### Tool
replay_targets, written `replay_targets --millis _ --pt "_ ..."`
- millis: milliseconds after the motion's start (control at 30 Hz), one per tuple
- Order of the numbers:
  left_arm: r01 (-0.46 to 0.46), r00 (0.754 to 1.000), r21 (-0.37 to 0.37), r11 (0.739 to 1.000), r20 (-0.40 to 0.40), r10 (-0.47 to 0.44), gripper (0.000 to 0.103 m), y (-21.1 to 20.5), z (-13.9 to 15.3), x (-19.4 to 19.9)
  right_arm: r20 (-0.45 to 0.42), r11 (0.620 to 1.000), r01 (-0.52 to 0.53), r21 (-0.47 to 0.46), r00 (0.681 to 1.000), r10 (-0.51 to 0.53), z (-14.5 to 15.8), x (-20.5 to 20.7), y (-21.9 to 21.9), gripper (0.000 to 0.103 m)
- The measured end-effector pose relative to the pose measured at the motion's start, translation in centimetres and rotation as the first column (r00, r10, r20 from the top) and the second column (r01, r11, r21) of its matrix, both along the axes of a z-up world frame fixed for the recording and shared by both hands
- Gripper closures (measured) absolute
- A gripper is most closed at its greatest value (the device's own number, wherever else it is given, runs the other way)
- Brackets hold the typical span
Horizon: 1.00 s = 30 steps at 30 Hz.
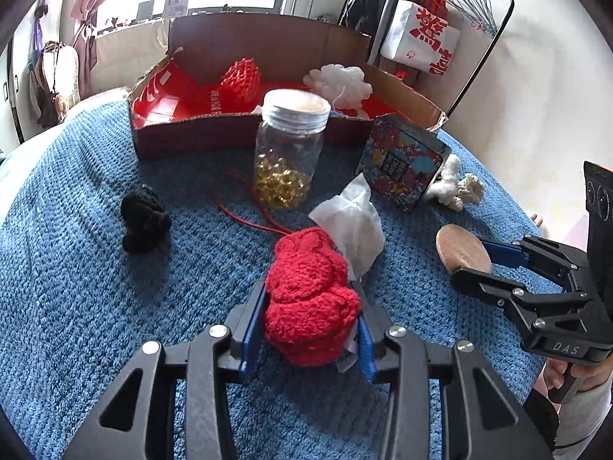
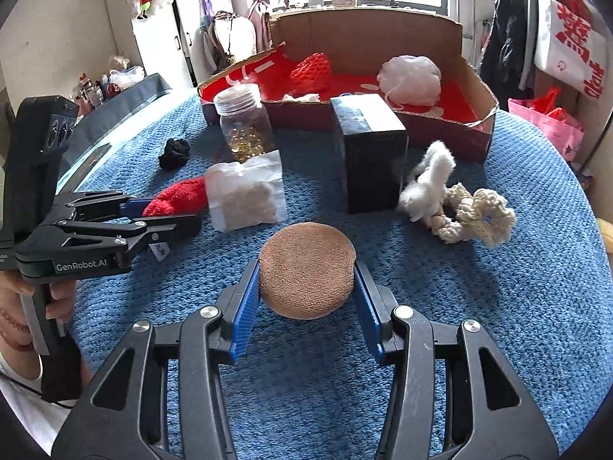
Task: Organize soft objects
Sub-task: 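Grasp the brown round pad with the right tool while the left tool grasps the red knitted ball, then carry the brown pad and red knitted ball with both tools into the box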
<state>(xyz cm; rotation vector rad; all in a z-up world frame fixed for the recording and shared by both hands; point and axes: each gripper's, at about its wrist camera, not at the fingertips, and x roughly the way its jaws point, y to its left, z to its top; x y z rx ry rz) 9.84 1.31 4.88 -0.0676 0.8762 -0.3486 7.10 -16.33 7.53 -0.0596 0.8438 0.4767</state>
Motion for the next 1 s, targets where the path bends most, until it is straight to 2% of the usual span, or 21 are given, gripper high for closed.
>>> replay_targets --millis 400,500,667,833,1000 --pt "-0.025 1.0 0.015 1.0 0.02 0.025 0.06 1.0 0.5 -0.6 0.0 1.0 -0.022 0.009 1.0 0.022 0.2 -0.2 0.7 0.058" --pt "-0.035 0.999 0.017 0.999 0.031 0.034 0.06 1.6 1.0 -0.7 0.02 0.999 -0.04 -0.019 0.999 0.041 0.6 -0.2 1.2 0.058" --pt "-0.051 0.998 0.048 0.998 0.047 0.049 0.06 2.5 2.1 0.1 0.089 0.981 -0.093 -0.167 0.99 0.109 2.0 0.4 2.9 0.058" --pt "-0.066 0.996 0.068 0.995 0.061 0.062 0.06 3.4 3.0 1.6 0.159 0.92 -0.131 -0.369 0.967 0.201 3.3 1.5 5.3 0.058" --pt "-0.069 0.996 0.075 0.995 0.068 0.064 0.06 3.9 3.8 3.5 0.177 0.873 -0.152 -0.463 0.949 0.259 4.1 2.7 6.6 0.058"
